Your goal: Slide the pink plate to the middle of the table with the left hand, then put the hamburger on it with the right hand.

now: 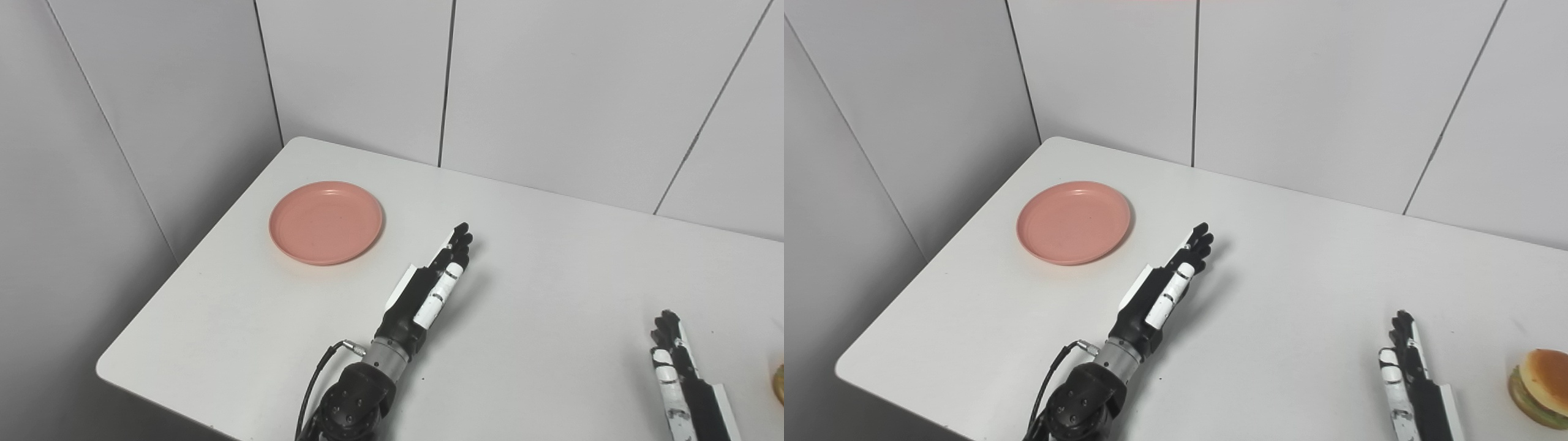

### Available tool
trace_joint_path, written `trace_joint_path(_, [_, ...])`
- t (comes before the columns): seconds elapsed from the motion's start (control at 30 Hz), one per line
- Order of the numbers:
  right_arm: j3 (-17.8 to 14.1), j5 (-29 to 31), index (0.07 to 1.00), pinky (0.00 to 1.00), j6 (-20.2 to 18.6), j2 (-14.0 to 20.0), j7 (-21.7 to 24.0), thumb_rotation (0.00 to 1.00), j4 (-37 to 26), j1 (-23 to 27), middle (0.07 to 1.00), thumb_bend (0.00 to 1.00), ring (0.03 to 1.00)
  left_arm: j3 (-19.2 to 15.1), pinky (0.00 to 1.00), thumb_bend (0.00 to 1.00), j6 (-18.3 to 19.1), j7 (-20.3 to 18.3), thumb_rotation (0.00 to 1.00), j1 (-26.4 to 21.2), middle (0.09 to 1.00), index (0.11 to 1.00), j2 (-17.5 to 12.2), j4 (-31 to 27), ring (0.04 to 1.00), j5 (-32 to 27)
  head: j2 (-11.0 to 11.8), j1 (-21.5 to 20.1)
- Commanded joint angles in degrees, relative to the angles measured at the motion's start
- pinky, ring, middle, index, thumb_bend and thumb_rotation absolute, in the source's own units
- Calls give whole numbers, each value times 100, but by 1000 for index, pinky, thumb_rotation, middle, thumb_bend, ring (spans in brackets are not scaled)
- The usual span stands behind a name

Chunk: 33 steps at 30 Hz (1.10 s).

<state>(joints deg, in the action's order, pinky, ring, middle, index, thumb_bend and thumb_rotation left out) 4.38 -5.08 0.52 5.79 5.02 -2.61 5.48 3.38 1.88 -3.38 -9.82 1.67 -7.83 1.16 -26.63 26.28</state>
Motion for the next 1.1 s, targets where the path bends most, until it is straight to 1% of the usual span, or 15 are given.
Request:
trace_joint_path(0.0, [4,12,1000,1000,-83,-15,7,1000,21,-33,1000,200,1000,-50,990,499,102,-30,1000,-226,1000,1000,-60,-335,995,-121,-32,-6])
trace_joint_path(0.07, [4,1,1000,1000,-92,-19,2,1000,7,-38,1000,196,1000,-80,994,509,199,-37,1000,-269,1000,1000,-85,-447,994,-148,-45,-5])
trace_joint_path(0.17, [-5,36,1000,1000,-70,-10,23,1000,33,-26,1000,202,1000,-144,992,495,269,-11,1000,-350,1000,1000,-116,-599,991,-217,-64,4])
trace_joint_path(0.3, [-20,71,1000,1000,-59,-19,23,1000,33,-19,1000,216,1000,-247,992,481,472,2,1000,-431,1000,1000,-159,-844,989,-298,-91,27])
trace_joint_path(0.47, [-12,14,1000,1000,-8,19,18,1000,66,-3,1000,209,1000,-492,979,453,757,33,1000,-594,989,986,-256,-1207,978,-506,-111,46])
trace_joint_path(0.6, [-14,9,1000,1000,-41,33,24,1000,62,-3,1000,215,1000,-650,971,460,775,49,1000,-691,974,967,-373,-1269,966,-547,-115,68])
trace_joint_path(0.73, [-25,26,1000,1000,-9,29,16,1000,66,-5,1000,218,1000,-914,955,468,691,105,1000,-854,963,952,-546,-1148,953,-606,-123,81])
trace_joint_path(0.93, [-14,-26,1000,1000,-5,38,2,1000,61,1,1000,226,1000,-1290,940,465,631,291,1000,-1020,957,947,-718,-962,946,-707,-126,114])
trace_joint_path(1.07, [-13,-34,1000,1000,8,40,6,1000,83,12,1000,225,1000,-1533,956,436,642,355,1000,-1114,964,955,-851,-897,951,-875,-109,122])
